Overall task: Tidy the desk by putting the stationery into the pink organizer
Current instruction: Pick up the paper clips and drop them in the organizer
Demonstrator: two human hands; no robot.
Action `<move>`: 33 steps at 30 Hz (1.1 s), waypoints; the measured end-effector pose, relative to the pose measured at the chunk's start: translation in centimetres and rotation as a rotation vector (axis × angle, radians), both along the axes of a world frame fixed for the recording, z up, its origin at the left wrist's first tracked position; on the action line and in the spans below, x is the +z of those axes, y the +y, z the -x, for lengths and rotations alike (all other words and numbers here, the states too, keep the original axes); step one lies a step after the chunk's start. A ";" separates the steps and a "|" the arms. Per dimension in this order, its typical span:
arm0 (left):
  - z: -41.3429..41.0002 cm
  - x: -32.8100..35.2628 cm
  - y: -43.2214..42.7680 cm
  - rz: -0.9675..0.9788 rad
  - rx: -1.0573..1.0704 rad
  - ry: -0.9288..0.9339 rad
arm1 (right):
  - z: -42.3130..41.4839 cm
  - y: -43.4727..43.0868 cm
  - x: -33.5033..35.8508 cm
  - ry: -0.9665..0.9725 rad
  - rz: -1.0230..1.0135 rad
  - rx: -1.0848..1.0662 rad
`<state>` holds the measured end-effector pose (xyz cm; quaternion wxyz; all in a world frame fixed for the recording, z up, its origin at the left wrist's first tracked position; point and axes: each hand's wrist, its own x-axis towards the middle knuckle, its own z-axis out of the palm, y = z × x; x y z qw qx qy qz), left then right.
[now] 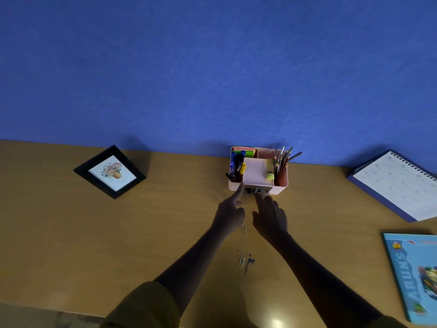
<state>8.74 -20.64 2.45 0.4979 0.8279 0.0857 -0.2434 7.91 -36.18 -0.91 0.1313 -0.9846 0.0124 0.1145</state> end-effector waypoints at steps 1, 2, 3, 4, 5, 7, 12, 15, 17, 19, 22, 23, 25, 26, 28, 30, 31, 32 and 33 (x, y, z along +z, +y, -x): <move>0.0 0.0 0.1 -0.005 -0.004 -0.008 | 0.3 0.1 0.0 0.000 -0.001 -0.001; 0.0 0.1 0.2 -0.010 -0.011 -0.019 | 0.7 0.1 0.0 0.000 -0.001 -0.002; 0.0 0.2 0.2 -0.015 -0.016 -0.033 | 1.1 0.1 0.1 -0.001 -0.001 -0.003; 0.1 0.2 0.3 -0.020 -0.016 -0.045 | 1.5 0.1 0.1 -0.003 -0.001 -0.001; 0.1 0.3 0.4 -0.024 -0.017 -0.055 | 1.9 0.1 0.0 -0.004 -0.001 0.002; 0.1 0.3 0.6 -0.039 -0.028 -0.075 | 2.6 0.1 0.0 -0.003 -0.001 0.008; -0.1 -0.1 0.8 -0.068 -0.043 -0.111 | 3.7 0.3 -0.3 -0.018 0.006 0.005; -0.2 -0.2 0.9 -0.080 -0.057 -0.126 | 4.1 0.4 -0.6 -0.018 0.019 0.012; -0.2 -0.2 0.8 -0.079 -0.059 -0.127 | 3.9 0.4 -0.6 -0.016 0.025 0.023; -0.2 -0.1 0.8 -0.085 -0.060 -0.123 | 3.5 0.5 -0.5 -0.019 0.030 0.037; -0.1 0.2 0.7 -0.101 -0.070 -0.121 | 2.5 0.6 -0.3 -0.009 0.059 0.055; 0.0 0.2 0.7 -0.106 -0.079 -0.121 | 2.2 0.5 -0.3 -0.002 0.071 0.059; 0.0 0.4 0.7 -0.116 -0.094 -0.121 | 1.5 0.4 -0.4 0.007 0.099 0.067; 0.0 0.4 0.7 -0.123 -0.098 -0.122 | 1.2 0.3 -0.4 0.014 0.109 0.070; 0.0 0.5 0.8 -0.134 -0.101 -0.124 | 0.5 0.3 -0.4 0.022 0.127 0.078; 0.1 0.7 0.7 -0.131 -0.098 -0.115 | -0.1 0.2 -0.4 0.023 0.166 0.093; 0.1 0.8 0.7 -0.131 -0.098 -0.107 | -0.3 0.2 -0.4 0.026 0.185 0.100; 0.1 0.8 0.7 -0.132 -0.102 -0.101 | -0.5 0.3 -0.4 0.029 0.197 0.105; 0.1 0.8 0.7 -0.141 -0.106 -0.096 | -0.5 0.3 -0.4 0.030 0.198 0.108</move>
